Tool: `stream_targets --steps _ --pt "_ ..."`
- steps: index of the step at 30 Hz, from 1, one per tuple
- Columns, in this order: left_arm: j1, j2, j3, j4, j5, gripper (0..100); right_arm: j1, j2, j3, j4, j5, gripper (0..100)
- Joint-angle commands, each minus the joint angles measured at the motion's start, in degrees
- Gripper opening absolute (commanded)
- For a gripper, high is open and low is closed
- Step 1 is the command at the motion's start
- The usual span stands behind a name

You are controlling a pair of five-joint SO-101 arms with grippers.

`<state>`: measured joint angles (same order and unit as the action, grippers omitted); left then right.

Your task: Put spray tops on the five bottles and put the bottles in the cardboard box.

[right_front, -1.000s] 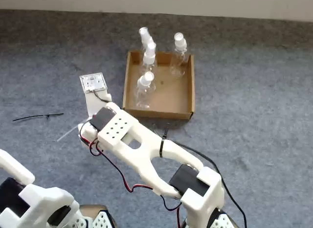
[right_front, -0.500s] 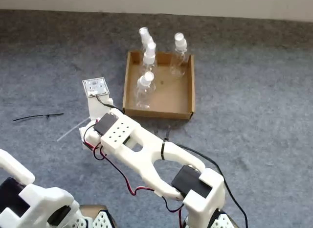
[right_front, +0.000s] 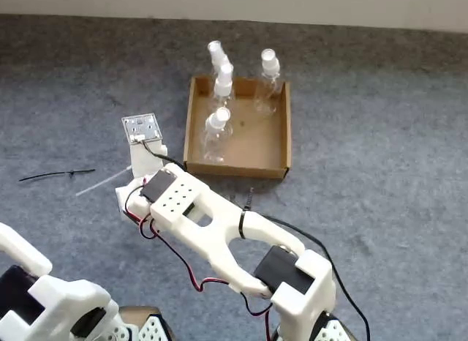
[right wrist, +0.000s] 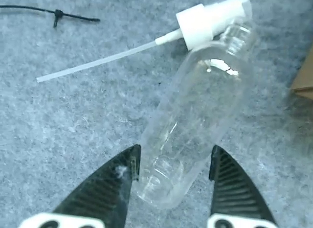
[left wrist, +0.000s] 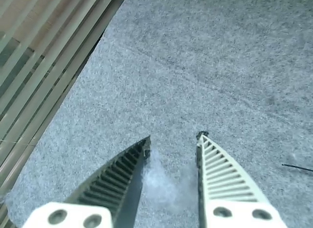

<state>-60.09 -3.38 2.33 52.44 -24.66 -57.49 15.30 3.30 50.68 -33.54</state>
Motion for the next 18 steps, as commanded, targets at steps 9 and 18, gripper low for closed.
stream_targets --steps 9,18 --pt "-0.3 0.0 -0.3 -1.0 0.1 15 -0.3 -1.2 -1.3 -1.4 -0.5 17.8" --pt "-0.4 0.0 -0.3 -1.0 0.0 16 -0.4 -1.2 -1.2 -1.2 -0.5 17.8"
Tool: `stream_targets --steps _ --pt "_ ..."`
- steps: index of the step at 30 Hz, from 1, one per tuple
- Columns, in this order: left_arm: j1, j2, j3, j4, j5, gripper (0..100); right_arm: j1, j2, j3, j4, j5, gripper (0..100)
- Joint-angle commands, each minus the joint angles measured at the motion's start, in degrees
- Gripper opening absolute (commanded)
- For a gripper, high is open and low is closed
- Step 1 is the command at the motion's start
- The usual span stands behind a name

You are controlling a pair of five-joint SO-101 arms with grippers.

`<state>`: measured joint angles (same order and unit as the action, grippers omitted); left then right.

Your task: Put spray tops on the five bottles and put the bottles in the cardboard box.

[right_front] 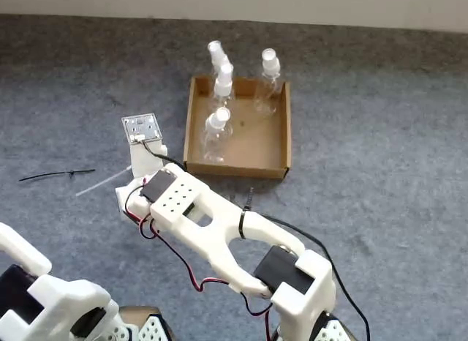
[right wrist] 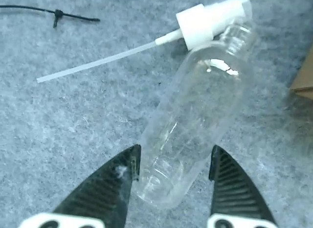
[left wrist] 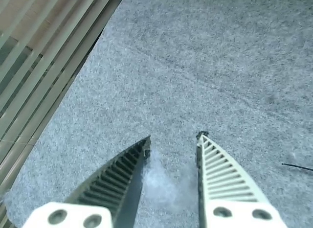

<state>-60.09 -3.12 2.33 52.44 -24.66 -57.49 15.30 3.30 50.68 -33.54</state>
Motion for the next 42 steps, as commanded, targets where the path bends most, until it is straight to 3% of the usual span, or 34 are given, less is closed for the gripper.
stream_targets --steps 1,12,21,28,37,42 --pt "-0.4 -0.3 -0.3 -1.0 0.0 16 -0.5 -1.2 -1.1 -1.2 -0.4 17.8" --pt "-0.2 -0.3 -0.3 -0.8 0.0 16 -0.8 -11.1 2.9 -1.7 -0.1 17.8" --pt "0.1 -0.3 -0.3 -0.7 0.1 16 -0.7 -12.9 15.5 -16.6 -0.2 18.1" --pt "0.1 -0.4 -0.3 -0.7 0.1 16 -0.5 -8.0 11.6 -16.5 -0.4 35.8" --pt "0.1 -0.3 -0.3 -0.7 0.1 16 0.1 -2.0 7.5 -16.5 -0.5 35.1" --pt "0.0 -0.3 -0.3 -0.7 0.1 16 0.0 -1.8 7.8 -16.1 -0.5 17.6"
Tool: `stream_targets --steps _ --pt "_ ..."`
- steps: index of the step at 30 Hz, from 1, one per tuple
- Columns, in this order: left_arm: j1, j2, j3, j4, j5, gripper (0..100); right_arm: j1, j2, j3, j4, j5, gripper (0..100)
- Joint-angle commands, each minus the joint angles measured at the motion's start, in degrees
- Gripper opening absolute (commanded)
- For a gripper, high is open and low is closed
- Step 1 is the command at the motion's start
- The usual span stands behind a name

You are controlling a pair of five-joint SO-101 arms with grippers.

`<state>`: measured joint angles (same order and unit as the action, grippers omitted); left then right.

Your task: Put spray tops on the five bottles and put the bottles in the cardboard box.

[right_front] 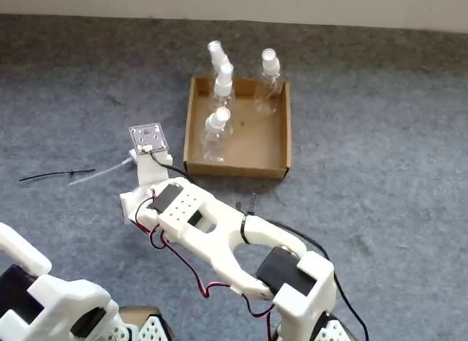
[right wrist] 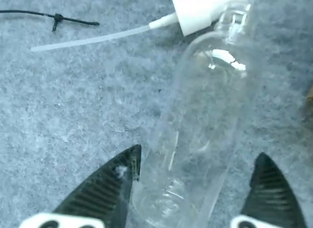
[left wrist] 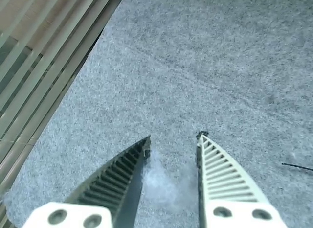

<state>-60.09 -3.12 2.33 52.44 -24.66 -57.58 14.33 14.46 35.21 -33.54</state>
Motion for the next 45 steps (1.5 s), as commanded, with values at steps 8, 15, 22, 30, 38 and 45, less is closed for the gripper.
stream_targets --steps 8,15,22,30,38,45 --pt "0.0 -0.3 -0.3 -0.7 0.1 16 0.1 -1.5 -2.8 14.7 -0.1 0.5" --pt "0.1 -0.4 -0.3 -0.5 0.0 16 -2.7 -20.2 -3.5 21.1 10.2 0.5" --pt "3.4 -0.8 -1.4 11.0 -0.2 16 0.0 -45.9 0.7 37.3 38.1 0.5" --pt "13.8 -0.8 -6.3 26.9 -0.2 16 21.2 -72.5 2.4 59.8 49.6 0.5" --pt "31.6 -0.5 -8.2 32.2 -0.2 15 62.7 -70.4 13.8 59.3 72.8 0.5" --pt "46.1 0.0 -8.1 31.7 -1.4 15 80.0 -59.3 31.1 37.1 78.4 0.5"
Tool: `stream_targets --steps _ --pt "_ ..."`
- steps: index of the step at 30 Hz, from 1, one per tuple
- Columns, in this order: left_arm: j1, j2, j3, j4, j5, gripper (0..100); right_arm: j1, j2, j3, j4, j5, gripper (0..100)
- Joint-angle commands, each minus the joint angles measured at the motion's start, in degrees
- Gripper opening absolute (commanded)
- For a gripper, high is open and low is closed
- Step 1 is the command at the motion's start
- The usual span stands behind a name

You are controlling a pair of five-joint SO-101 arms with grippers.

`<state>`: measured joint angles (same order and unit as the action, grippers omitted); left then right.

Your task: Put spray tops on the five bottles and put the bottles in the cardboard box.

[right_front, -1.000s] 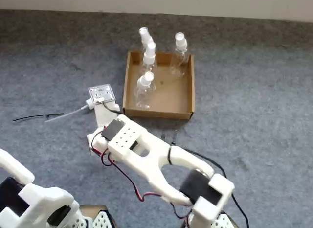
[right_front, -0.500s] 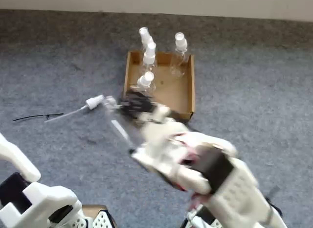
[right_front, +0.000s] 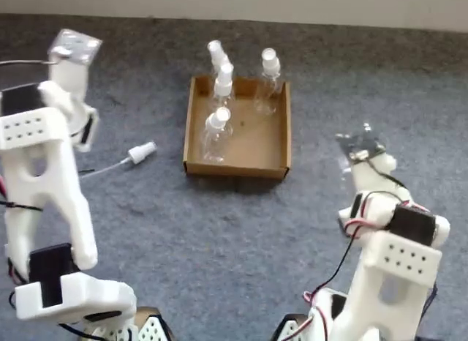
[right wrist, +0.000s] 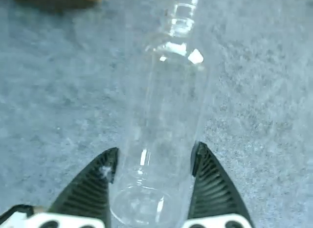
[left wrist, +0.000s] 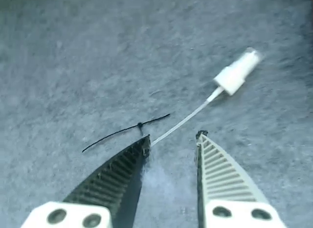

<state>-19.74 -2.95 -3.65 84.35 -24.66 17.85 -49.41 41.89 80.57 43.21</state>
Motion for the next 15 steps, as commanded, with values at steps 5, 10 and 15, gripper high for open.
stream_targets --steps 5,10,15 --pt "10.1 4.8 -2.8 -0.2 -5.8 16 5.1 15.7 6.3 -13.8 1.7 0.5" --pt "10.4 14.5 -4.1 -1.1 -9.1 16 5.0 23.7 6.3 -19.6 1.3 4.7" --pt "10.1 21.1 -11.4 -2.5 -9.4 20 5.0 27.7 6.3 -22.3 1.4 11.4"
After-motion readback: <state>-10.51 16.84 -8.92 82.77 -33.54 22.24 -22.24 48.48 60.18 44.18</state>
